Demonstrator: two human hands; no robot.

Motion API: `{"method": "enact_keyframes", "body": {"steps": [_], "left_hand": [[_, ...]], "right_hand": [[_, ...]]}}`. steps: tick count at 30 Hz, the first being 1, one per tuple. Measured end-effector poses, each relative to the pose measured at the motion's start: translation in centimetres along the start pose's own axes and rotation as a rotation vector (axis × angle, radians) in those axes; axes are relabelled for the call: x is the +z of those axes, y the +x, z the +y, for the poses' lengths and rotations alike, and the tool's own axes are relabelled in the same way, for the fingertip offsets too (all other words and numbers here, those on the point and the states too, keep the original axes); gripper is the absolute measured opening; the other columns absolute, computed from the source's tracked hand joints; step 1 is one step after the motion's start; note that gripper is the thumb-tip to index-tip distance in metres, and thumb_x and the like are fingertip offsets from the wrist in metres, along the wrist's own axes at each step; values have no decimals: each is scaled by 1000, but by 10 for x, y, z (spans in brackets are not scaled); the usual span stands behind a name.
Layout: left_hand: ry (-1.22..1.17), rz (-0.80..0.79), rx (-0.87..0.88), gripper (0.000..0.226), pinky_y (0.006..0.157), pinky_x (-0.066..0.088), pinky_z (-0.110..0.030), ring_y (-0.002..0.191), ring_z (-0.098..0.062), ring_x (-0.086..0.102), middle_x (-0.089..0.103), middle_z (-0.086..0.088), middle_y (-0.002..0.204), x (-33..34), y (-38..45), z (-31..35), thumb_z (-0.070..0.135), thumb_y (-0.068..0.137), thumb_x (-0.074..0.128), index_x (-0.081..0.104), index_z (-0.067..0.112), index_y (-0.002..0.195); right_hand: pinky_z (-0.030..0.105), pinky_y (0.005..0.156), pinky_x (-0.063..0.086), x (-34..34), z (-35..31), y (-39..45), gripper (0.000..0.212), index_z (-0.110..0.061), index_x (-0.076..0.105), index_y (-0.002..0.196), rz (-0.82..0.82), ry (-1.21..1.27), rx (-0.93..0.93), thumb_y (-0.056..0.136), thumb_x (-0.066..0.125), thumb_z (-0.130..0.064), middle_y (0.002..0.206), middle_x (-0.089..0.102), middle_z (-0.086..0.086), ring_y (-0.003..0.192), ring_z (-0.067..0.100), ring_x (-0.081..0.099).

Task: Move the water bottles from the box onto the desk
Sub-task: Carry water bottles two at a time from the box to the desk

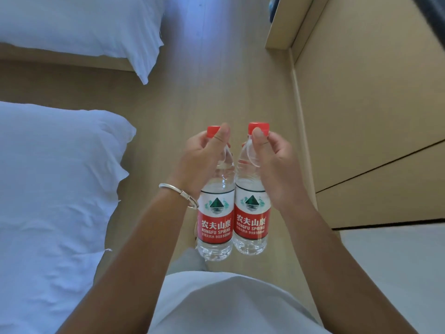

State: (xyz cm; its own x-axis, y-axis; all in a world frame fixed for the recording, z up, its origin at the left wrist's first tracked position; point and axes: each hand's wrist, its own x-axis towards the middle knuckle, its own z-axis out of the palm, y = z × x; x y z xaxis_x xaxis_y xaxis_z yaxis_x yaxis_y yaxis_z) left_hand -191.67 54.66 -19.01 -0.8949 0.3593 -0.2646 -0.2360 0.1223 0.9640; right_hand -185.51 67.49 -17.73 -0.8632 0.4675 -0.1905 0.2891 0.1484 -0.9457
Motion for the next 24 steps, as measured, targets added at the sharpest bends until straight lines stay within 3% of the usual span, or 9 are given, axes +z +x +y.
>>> {"method": "enact_keyframes", "body": {"steps": [3,7,12,18,21,24], "left_hand": [[1,0,41,50,68,57,-28,68,-15,63,64,-7,74,-10,68,24,47,99,49,54,17,59],[-3,0,98,49,60,51,-18,66,-12,61,62,-8,73,-22,140,54,43,100,48,53,15,60],[-20,17,92,43,58,51,-19,63,-8,61,61,-4,73,-31,205,79,42,100,49,52,15,67],[35,58,67,45,81,55,-49,69,-15,63,64,5,67,-27,289,94,57,92,54,56,26,60],[30,77,41,45,78,58,-46,72,-15,65,65,5,67,-19,338,106,61,87,57,58,26,59],[40,118,45,40,72,59,-35,71,-11,65,65,5,70,-5,388,127,57,83,64,60,19,71]], "right_hand": [[50,84,56,13,-22,64,35,-24,63,84,14,-34,-9,96,50,-54,78,69,-2,74,17,66],[52,86,56,25,-48,137,34,-26,65,85,34,-19,-6,92,51,-56,79,70,-3,81,20,70],[50,87,57,36,-69,206,30,-25,65,93,22,-26,-30,97,50,-52,85,71,-2,85,18,70],[51,86,57,38,-84,294,31,-21,65,93,-29,-14,-41,99,50,-47,86,70,4,86,24,69],[52,86,56,33,-89,349,34,-18,65,92,-57,10,-42,100,49,-47,89,71,9,87,27,69],[52,86,57,25,-97,409,35,-19,65,90,-92,21,-39,100,47,-48,87,71,5,85,24,70]]}}
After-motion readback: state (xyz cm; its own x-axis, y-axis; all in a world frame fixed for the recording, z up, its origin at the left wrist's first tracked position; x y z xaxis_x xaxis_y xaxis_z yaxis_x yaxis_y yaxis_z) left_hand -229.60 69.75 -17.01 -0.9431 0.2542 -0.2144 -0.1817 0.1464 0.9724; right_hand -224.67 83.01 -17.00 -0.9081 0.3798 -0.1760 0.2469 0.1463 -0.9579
